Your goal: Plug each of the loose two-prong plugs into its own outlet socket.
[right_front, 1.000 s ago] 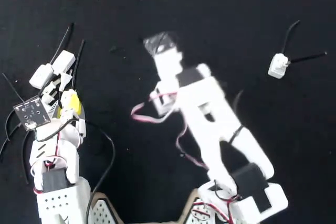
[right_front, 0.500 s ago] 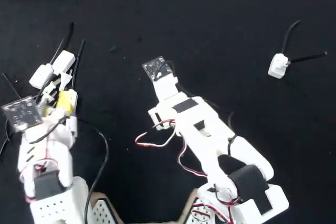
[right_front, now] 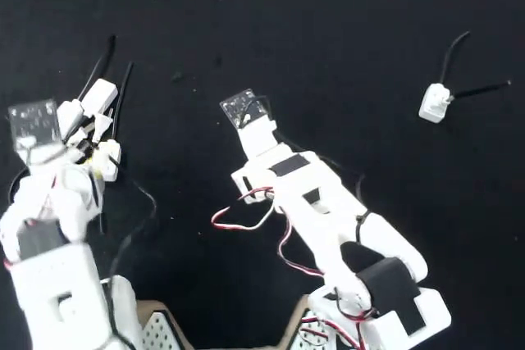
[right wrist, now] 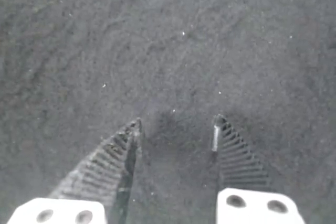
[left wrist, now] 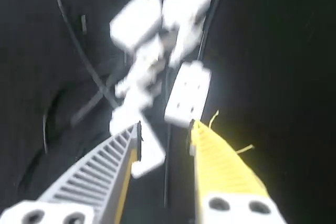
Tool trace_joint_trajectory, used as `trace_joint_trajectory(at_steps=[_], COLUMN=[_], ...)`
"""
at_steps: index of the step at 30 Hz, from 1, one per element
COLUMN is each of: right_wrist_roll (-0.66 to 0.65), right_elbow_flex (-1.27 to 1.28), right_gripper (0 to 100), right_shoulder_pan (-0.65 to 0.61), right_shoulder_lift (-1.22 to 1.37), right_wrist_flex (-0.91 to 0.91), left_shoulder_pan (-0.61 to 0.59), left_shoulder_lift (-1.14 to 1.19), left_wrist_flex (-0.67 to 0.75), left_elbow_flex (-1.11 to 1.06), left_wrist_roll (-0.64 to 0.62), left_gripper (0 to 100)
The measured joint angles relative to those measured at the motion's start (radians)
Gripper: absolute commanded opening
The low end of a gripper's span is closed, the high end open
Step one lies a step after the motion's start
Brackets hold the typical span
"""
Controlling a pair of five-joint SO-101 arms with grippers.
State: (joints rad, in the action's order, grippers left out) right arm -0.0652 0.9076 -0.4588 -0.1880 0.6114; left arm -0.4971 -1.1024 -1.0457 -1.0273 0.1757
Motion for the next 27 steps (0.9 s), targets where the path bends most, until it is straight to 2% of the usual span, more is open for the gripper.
trace_joint_trajectory(at_steps=[3,6,10,17,27], right_wrist_roll=[0.0,0.0,0.0,0.0,0.0], right_elbow_flex=[0.0,0.0,0.0,0.003,0.003], right_gripper=[20.1,20.1,20.1,20.1,20.1], right_shoulder_pan=[0.0,0.0,0.0,0.0,0.0], right_shoulder_lift=[0.0,0.0,0.0,0.0,0.0], right_wrist_flex=[0.0,0.0,0.0,0.0,0.0], left_shoulder_pan=[-0.051,-0.095,-0.138,-0.192,-0.269], left_shoulder_lift=[0.201,0.393,0.617,0.888,1.088], left_wrist_flex=[-0.094,-0.161,-0.184,-0.152,-0.012], left_elbow_flex=[0.115,0.226,0.338,0.417,0.422], left_wrist_roll=[0.018,0.025,0.025,0.025,0.023], left_gripper=[30,28,27,27,27])
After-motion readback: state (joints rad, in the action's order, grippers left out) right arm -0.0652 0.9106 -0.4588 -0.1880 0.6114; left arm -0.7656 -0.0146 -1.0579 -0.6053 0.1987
